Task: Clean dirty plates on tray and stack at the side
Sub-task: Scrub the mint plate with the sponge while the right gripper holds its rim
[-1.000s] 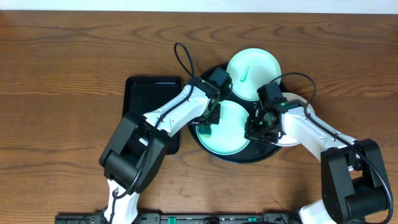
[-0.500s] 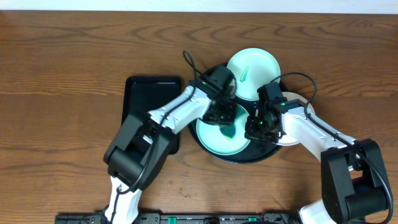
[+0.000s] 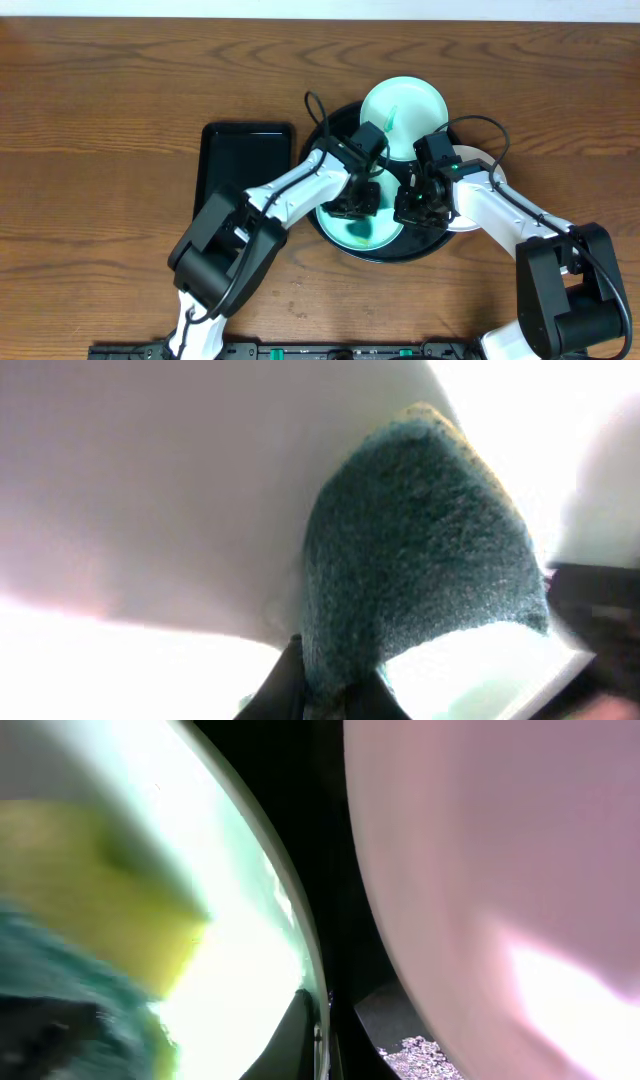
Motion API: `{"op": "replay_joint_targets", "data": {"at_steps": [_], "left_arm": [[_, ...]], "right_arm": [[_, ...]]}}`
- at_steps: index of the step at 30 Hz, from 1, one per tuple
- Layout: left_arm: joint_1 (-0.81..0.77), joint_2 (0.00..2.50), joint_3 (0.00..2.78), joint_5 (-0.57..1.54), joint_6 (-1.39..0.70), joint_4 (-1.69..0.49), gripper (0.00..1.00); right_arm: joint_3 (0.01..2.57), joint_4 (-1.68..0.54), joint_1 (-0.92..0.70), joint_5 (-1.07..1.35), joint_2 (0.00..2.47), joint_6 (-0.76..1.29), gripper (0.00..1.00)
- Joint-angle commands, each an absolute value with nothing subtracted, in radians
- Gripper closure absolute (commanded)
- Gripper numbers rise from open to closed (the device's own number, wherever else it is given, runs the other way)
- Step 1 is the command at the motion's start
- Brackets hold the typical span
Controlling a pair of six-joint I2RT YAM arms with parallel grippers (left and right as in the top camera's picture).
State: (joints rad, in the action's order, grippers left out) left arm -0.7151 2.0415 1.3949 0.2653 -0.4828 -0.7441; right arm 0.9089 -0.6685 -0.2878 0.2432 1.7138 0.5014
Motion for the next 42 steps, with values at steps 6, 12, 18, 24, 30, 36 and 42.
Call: {"op": "replay_joint_targets", "data": {"at_steps": [6, 12, 18, 24, 30, 36, 42], "left_arm": [[-0.681, 2.093, 1.431, -0.458, -0.487, -0.882, 0.93], [-0.68, 2.093, 1.463, -0.309, -0.443, -0.8, 0.93], [-0.681, 2.093, 1.431, 0.3, -0.412, -0.591, 0.92], [-0.699, 2.093, 1.398, 0.57, -0.424, -0.469, 0.92], [-0.697, 2.093, 1.391, 0.426, -0.419, -0.531, 0.92], [-0.696, 2.093, 1.391, -0.155, -0.432, -0.719, 0.93], [-0.696, 2.093, 1.395, -0.426, -0.442, -0.82, 0.92]], "right_arm": [[0.887, -0.685, -0.29, 0.12, 1.757, 0.492, 0.99], [0.887, -0.685, -0.29, 0.12, 1.757, 0.489, 0.99], [0.887, -0.686, -0.29, 0.12, 1.757, 0.489, 0.99], [0.887, -0.688, -0.29, 0.12, 1.757, 0.489, 0.99], [0.887, -0.696, -0.29, 0.12, 1.757, 0.489, 0.99], [0.887, -0.699, -0.29, 0.12, 1.757, 0.481, 0.99], [0.887, -0.696, -0.29, 0.12, 1.757, 0.481, 0.99]]}}
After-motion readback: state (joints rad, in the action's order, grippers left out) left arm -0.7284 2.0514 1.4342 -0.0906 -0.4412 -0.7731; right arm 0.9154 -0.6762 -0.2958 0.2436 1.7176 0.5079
